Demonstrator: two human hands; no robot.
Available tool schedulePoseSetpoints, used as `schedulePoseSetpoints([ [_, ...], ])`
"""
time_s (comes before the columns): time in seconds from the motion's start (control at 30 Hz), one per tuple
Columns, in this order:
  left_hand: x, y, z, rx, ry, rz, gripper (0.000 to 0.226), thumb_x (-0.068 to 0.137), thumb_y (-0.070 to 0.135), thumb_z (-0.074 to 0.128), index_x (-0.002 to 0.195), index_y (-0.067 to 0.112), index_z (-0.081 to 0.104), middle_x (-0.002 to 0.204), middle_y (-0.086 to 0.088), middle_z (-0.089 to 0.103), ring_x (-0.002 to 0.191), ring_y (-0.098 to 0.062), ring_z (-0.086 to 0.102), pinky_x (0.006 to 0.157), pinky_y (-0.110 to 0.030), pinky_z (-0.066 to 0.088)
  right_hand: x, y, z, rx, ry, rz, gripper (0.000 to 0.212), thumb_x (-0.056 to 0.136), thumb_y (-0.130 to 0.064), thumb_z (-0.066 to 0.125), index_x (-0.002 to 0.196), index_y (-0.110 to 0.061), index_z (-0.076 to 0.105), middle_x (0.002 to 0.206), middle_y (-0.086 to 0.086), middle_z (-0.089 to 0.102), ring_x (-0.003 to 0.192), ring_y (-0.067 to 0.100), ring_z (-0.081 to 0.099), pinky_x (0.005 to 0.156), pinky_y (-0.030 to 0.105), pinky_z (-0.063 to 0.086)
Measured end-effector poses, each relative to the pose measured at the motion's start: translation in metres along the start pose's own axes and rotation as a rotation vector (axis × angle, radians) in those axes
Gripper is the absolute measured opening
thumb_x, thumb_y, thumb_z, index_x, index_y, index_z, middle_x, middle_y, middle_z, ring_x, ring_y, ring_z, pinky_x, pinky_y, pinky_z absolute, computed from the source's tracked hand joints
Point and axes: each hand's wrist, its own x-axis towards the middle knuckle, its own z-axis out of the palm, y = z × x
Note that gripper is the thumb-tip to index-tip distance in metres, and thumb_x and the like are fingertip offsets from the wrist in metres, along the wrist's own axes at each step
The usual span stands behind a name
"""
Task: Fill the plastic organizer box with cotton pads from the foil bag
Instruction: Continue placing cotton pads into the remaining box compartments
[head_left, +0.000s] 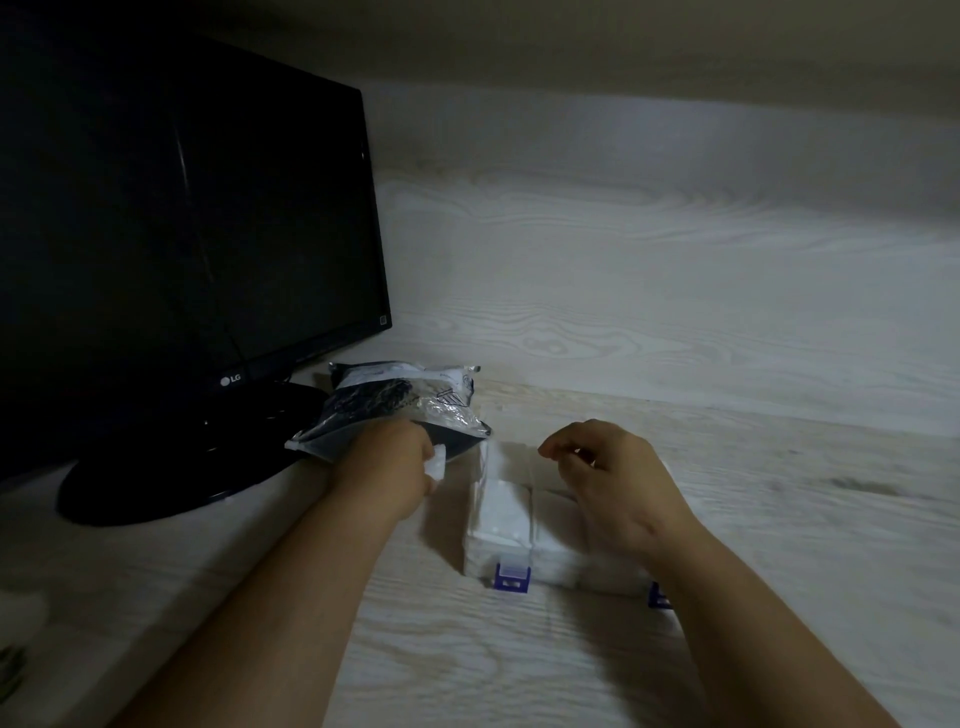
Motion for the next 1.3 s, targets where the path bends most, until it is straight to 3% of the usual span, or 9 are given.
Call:
schedulePoseSetpoints([
  [0.13,0.001,-0.002,0.0,-0.043,0.008,0.008,0.031,0.081,0.029,0.076,0.11,0.019,0.073,0.115,-0.007,0.07,0.107,-0.022,0.064,0.09,-0.026,0.048,0.0,0.0,0.0,-0.003,0.003,-0.002,0.026,0.09,-0.008,0.052,0.097,-0.024,0.072,0.1,-0.01,0.064,0.084,0.0,0.055,0.068,0.003,0.035],
  [0.33,0.003,-0.001,-0.001,-0.072,-0.031,-0.014,0.022,0.09,0.027,0.066,0.108,0.017,0.074,0.108,-0.011,0.071,0.101,-0.025,0.065,0.084,-0.026,0.047,-0.001,-0.001,0.0,-0.005,-0.003,0.007,0.027,0.09,-0.008,0.053,0.099,-0.024,0.072,0.1,-0.011,0.063,0.085,0.001,0.054,0.069,0.003,0.035],
  [0.57,0.003,-0.002,-0.001,0.009,-0.033,-0.041,0.028,0.091,0.011,0.056,0.114,0.015,0.071,0.114,-0.012,0.068,0.106,-0.028,0.063,0.09,-0.032,0.048,-0.001,-0.002,0.0,-0.009,-0.014,0.015,0.027,0.091,-0.008,0.052,0.1,-0.024,0.072,0.102,-0.01,0.064,0.091,0.005,0.057,0.071,0.004,0.036],
  [0.7,0.001,0.004,-0.006,0.016,-0.022,-0.092,0.03,0.091,0.022,0.055,0.114,0.01,0.069,0.121,-0.015,0.064,0.115,-0.032,0.058,0.097,-0.037,0.047,-0.001,-0.002,-0.001,-0.008,-0.012,0.02,0.027,0.09,-0.007,0.053,0.099,-0.024,0.072,0.101,-0.01,0.063,0.09,0.005,0.057,0.069,0.002,0.035],
  [0.87,-0.005,0.007,-0.009,0.043,0.166,-0.06,0.015,0.083,0.015,0.059,0.092,0.021,0.069,0.102,-0.003,0.069,0.098,-0.025,0.063,0.079,-0.032,0.051,-0.002,-0.004,-0.001,0.028,0.01,0.036,0.027,0.09,-0.007,0.052,0.097,-0.025,0.071,0.097,-0.013,0.062,0.084,-0.002,0.055,0.067,0.0,0.035],
  [1.0,-0.008,0.011,-0.012,0.021,0.287,-0.05,0.02,0.079,0.012,0.059,0.094,0.025,0.059,0.105,-0.002,0.066,0.103,-0.027,0.058,0.078,-0.031,0.045,-0.002,-0.005,-0.003,0.118,0.06,0.091,0.028,0.091,-0.006,0.051,0.093,-0.026,0.071,0.097,-0.013,0.064,0.085,-0.004,0.056,0.066,0.002,0.039],
  [1.13,-0.009,0.009,-0.01,0.012,0.386,0.01,0.017,0.076,0.01,0.058,0.083,0.025,0.056,0.099,0.001,0.066,0.101,-0.028,0.053,0.079,-0.031,0.039,-0.002,-0.007,-0.005,0.19,0.12,0.153,0.029,0.091,-0.007,0.051,0.089,-0.027,0.072,0.096,-0.016,0.067,0.085,-0.004,0.058,0.065,0.004,0.04],
  [1.23,-0.005,0.007,-0.004,-0.085,0.518,0.109,0.018,0.074,0.006,0.062,0.076,0.023,0.06,0.086,-0.002,0.067,0.09,-0.031,0.055,0.072,-0.031,0.037,-0.002,-0.008,-0.006,0.227,0.184,0.187,0.029,0.089,-0.007,0.052,0.086,-0.027,0.072,0.09,-0.009,0.07,0.071,0.008,0.061,0.062,0.018,0.044],
  [1.3,-0.001,0.008,-0.001,-0.208,0.531,0.142,0.016,0.078,0.005,0.065,0.077,0.02,0.063,0.08,0.0,0.065,0.084,-0.027,0.057,0.071,-0.032,0.044,-0.002,-0.008,-0.007,0.26,0.208,0.207,0.03,0.089,-0.006,0.051,0.084,-0.027,0.072,0.085,0.0,0.071,0.058,0.013,0.055,0.056,0.024,0.043],
])
